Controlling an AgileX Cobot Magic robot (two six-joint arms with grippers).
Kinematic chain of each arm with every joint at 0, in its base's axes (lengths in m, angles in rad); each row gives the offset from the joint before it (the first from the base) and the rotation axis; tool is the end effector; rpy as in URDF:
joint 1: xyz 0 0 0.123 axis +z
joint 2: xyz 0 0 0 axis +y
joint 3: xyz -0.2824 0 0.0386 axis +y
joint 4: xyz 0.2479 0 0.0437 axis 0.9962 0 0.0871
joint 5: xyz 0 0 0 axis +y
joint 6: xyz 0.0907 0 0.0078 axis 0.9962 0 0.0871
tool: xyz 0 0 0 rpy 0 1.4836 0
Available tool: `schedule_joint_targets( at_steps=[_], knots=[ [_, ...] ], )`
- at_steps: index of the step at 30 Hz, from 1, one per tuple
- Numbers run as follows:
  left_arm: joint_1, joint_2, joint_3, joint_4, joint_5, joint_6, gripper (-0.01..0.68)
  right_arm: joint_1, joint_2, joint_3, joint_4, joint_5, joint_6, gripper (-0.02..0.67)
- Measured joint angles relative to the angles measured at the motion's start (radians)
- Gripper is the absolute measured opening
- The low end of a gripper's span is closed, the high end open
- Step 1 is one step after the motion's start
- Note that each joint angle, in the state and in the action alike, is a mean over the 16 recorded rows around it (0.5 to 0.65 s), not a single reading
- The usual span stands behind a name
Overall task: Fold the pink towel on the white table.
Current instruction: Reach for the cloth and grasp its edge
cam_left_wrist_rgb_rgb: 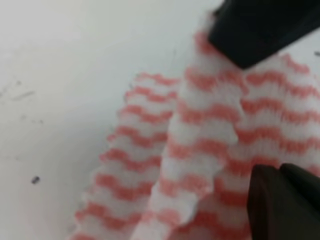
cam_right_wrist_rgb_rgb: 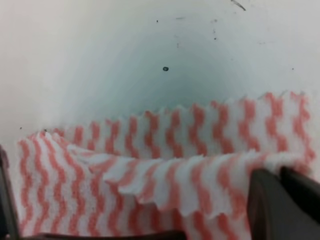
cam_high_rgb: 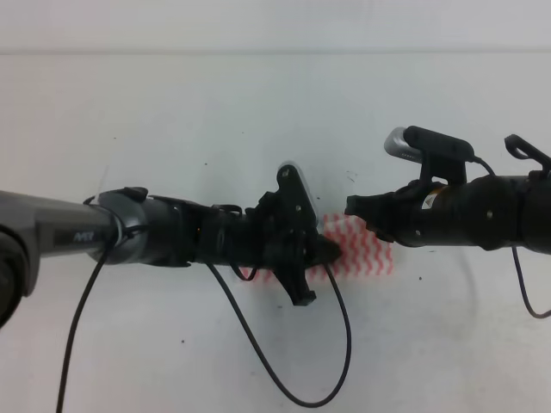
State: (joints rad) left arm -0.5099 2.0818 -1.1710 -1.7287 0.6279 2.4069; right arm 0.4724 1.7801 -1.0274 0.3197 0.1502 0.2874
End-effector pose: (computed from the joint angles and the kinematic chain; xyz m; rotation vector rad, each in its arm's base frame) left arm 0.3359 -0.2485 0.1331 1.4521 1.6502 -0.6280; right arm 0.3275 0.1722 0.1878 0.1379 2.4493 0.5536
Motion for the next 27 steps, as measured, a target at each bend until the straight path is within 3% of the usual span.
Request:
schedule_joint_targets(
  at_steps=[27],
  knots=[
    [0.000, 0.055, -0.096, -0.017, -0.022, 0.043, -0.005, 0.000, 0.000, 0.000, 0.000, 0.003, 0.000, -0.017]
  ],
)
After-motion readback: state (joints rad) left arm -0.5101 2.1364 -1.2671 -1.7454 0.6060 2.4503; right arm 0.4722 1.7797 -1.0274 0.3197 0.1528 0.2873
